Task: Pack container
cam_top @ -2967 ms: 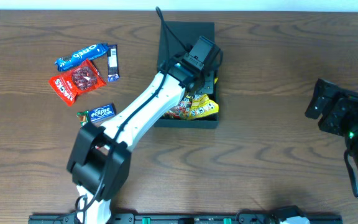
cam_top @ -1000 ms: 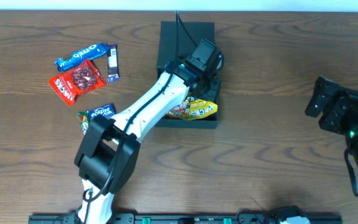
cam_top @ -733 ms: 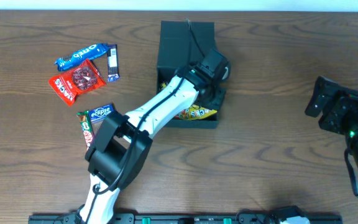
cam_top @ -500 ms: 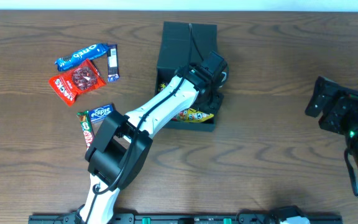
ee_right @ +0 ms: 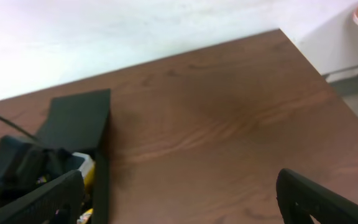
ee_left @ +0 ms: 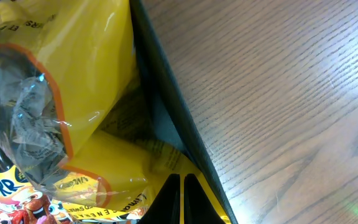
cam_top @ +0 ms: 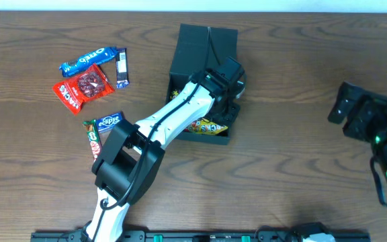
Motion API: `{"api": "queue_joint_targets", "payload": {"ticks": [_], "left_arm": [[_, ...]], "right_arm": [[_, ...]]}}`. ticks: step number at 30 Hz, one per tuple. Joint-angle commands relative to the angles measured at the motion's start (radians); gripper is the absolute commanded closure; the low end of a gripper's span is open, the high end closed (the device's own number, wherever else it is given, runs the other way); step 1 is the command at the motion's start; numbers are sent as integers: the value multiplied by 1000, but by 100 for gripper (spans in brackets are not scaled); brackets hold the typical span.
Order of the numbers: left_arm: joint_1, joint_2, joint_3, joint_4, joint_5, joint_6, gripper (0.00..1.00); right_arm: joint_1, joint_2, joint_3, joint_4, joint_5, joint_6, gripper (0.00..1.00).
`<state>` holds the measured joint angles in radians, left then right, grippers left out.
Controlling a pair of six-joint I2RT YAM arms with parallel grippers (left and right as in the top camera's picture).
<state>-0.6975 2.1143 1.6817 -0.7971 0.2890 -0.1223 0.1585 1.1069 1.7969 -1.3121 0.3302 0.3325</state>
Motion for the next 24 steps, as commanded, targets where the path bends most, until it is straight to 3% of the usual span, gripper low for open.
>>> {"api": "queue_joint_targets", "payload": {"ticks": [1,9,15,18,24], "left_arm": [[5,15,2,-14,0,22,94],[16,-2,26,-19,-11,42,94],[79,-119,117,-22,-12,31,94],[160,-210,124,-22,-19,-29,94],[381,-333,124,-101,-19,-61,94]], "right_arm": [[-36,64,-14,0,-30,11,2],[-101,120,-14,34,-125,0,3],[-100,122,-14,25,-129,-19,3],[-99,132,-14,5,-135,-26,5],[-40,218,-27,-28,-283,-57,18]]}}
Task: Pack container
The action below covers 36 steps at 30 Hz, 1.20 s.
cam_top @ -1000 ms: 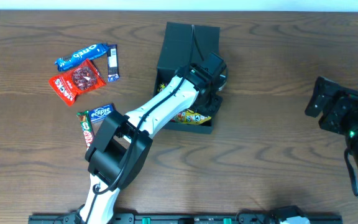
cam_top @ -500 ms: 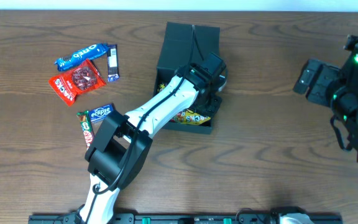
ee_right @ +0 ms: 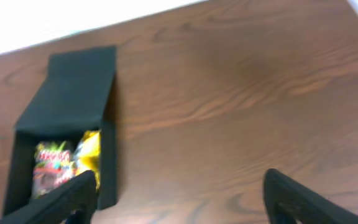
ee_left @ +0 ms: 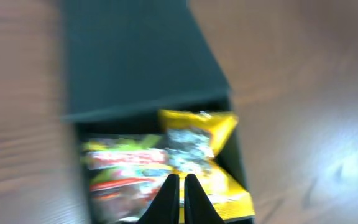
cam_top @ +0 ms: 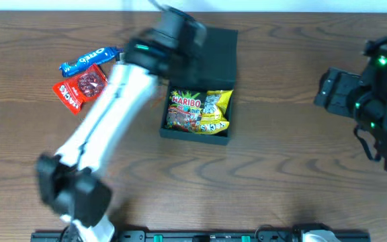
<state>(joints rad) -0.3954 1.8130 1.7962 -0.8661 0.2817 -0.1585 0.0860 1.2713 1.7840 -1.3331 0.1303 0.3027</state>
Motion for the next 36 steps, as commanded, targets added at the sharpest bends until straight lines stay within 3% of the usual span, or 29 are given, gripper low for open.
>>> {"api": "queue_joint_targets", "payload": {"ticks": [1,5,9,12,13,15,16,19,27,36], "left_arm": [[124,-40,9,-55,-12,-25,94],[249,-27,-20,-137,-7,-21,94],[270,-6,-156,-119,29,-21,94],[262,-2,-290,-37,93,-39,94],[261,-2,-336,0,115,-52,94],[261,-2,-432,86,166,-90,94],[261,-2,-471,124,193,-99,94],[258,-2,-538,192,237,-106,94],[224,-2,-545,187,236,-108,94],[183,-2,-545,199,226,-108,94]], "right_arm": [[61,82,-15,-11,-86,-27,18],[186,217,-16,-5,-86,-18,20],[265,374,-16,27,-132,4,36],[298,468,-16,38,-189,3,41],[312,499,-16,42,-192,4,51],[340,553,-16,56,-192,4,87],[356,580,-16,64,-191,4,99],[390,661,-16,84,-190,12,99],[406,823,-16,103,-187,49,99],[431,881,-16,86,-185,56,99]]}}
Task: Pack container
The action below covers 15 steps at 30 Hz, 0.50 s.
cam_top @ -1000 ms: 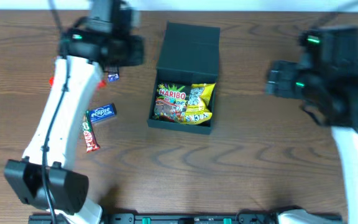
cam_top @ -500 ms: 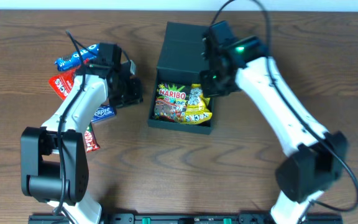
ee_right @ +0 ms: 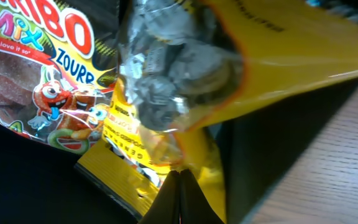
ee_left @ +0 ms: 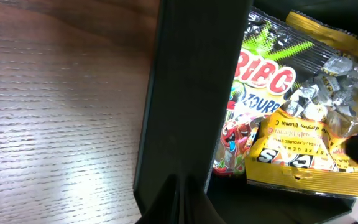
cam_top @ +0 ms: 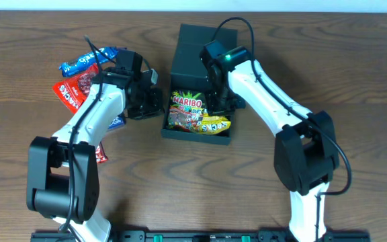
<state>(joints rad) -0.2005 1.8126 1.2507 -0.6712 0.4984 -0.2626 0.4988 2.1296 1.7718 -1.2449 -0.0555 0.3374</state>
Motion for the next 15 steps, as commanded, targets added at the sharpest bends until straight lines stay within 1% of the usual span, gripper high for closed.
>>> {"api": "queue_joint_targets", "payload": {"ticks": [1,9,15], "left_arm": [[-12,-2,0,4,5,-4,94],[-12,-2,0,4,-12,-7,94],[-12,-2,0,4,-19,-7,94]], "right_arm": [[19,25,-3,-2,4,22,98],[19,53,-5,0,40,23,98],[25,-45,1,5,113,41,98]]}}
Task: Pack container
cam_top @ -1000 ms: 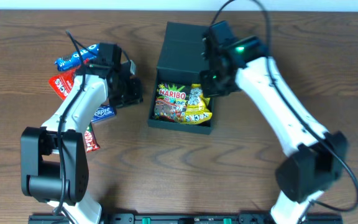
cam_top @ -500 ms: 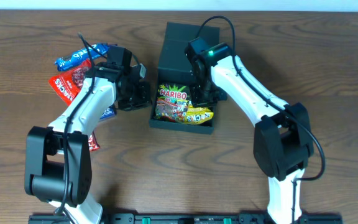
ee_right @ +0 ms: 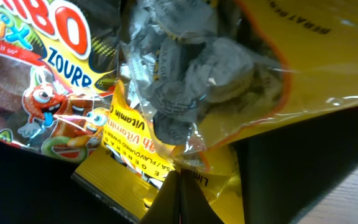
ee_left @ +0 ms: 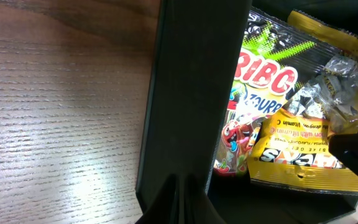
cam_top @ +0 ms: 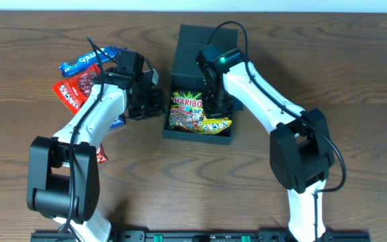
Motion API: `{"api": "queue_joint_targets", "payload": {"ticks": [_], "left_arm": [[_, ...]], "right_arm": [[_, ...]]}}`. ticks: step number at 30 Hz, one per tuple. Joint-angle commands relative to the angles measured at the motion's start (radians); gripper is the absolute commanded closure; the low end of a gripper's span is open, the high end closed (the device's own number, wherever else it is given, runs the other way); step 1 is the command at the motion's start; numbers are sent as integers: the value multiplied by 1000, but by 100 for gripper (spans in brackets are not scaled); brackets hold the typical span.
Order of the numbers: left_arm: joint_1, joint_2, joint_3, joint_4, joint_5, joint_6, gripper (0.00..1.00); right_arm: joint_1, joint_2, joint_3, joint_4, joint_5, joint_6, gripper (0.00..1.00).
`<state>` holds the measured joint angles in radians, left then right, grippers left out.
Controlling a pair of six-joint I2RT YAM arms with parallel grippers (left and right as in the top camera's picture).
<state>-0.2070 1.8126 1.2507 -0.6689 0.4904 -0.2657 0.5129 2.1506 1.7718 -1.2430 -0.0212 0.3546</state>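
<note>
The black box (cam_top: 197, 134) stands open mid-table, its lid (cam_top: 203, 42) folded back. Inside lie a Haribo bag (cam_top: 185, 111) and a yellow candy bag (cam_top: 215, 124). My left gripper (cam_top: 156, 101) is shut, its tips (ee_left: 182, 200) against the box's left wall (ee_left: 191, 93), outside the box. My right gripper (cam_top: 215, 101) is inside the box, shut, with its tips (ee_right: 179, 188) pressed on the yellow bag (ee_right: 135, 155) beside the Haribo bag (ee_right: 42, 74). Nothing sits between either pair of fingers.
Loose snacks lie left of the box: a blue Oreo pack (cam_top: 82, 62), a red pack (cam_top: 79, 88), and more packs partly under my left arm (cam_top: 100, 152). The table's back edge runs just behind the lid.
My right gripper has shifted slightly left and further over the yellow bag, which has crumpled a little more. The left gripper stays at the box's left wall.
First my left gripper was down in the box, shut on top of the yellow bag, with the right arm far right. Then the left arm was up over the lid. Later the left gripper rested at the box's left wall and the right one pressed the yellow bag, as now.
</note>
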Motion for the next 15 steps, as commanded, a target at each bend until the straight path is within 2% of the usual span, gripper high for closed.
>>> {"api": "queue_joint_targets", "payload": {"ticks": [1,6,15], "left_arm": [[-6,-2,0,2,-15,-4,94],[-5,-2,0,2,-22,-5,94],[-5,-2,0,1,-22,-5,94]], "right_arm": [[12,-87,1,6,102,25,99],[9,-135,0,16,174,26,98],[18,-21,-5,29,130,26,99]]}}
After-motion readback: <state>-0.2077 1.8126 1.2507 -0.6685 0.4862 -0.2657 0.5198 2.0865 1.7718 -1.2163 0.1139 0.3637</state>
